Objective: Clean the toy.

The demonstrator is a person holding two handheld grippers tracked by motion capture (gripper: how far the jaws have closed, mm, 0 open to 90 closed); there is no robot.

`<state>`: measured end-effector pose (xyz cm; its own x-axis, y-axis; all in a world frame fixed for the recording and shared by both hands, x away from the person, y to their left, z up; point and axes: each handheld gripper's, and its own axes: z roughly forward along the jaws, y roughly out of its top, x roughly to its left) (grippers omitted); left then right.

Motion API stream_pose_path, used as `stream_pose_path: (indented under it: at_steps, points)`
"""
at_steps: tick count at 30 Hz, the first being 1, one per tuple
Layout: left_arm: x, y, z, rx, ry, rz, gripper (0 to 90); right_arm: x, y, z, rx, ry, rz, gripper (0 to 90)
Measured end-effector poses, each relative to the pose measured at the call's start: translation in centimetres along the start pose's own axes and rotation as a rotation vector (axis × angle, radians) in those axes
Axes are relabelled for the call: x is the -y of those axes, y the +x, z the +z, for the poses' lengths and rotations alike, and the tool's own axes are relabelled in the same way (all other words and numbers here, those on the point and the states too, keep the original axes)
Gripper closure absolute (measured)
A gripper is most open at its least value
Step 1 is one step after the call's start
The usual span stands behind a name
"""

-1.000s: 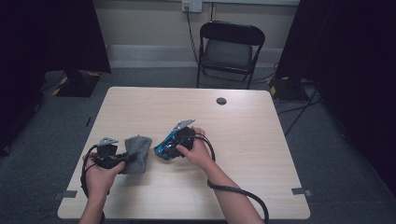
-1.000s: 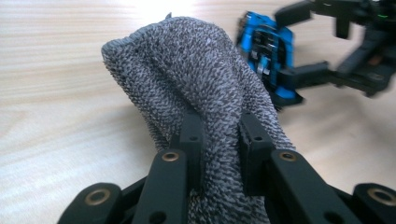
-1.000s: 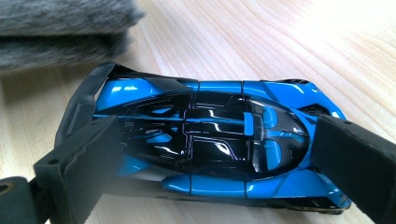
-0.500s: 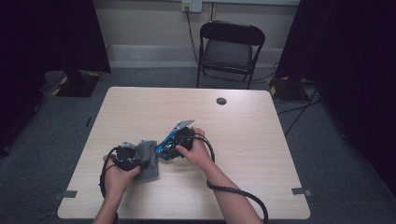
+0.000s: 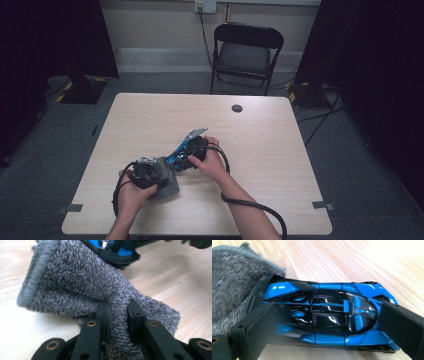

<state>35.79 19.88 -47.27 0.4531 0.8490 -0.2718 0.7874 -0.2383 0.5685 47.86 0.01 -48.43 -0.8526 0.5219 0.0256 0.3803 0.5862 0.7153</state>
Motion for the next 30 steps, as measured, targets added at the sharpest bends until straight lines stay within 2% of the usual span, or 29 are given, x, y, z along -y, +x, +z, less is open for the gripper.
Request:
stream_pose_path:
  at_steps: [11, 22, 28, 30]
  points:
    - [0.2, -2.2, 0.5, 0.065, 0.023, 0.030, 75.7, -0.1, 0.0, 0.0, 0.000, 0.008, 0.002, 1.7]
    - [0.1, -3.5, 1.0, 0.088, 0.036, 0.071, 75.7, -0.1, 0.0, 0.0, -0.001, 0.008, 0.001, 1.7]
    - [0.0, -4.4, 1.2, 0.088, 0.046, 0.114, 75.5, -0.1, 0.0, 0.0, -0.001, 0.008, 0.001, 1.7]
    - [-0.1, -4.6, 1.3, 0.107, 0.049, 0.111, 75.6, -0.1, 0.0, 0.0, -0.001, 0.008, 0.002, 1.7]
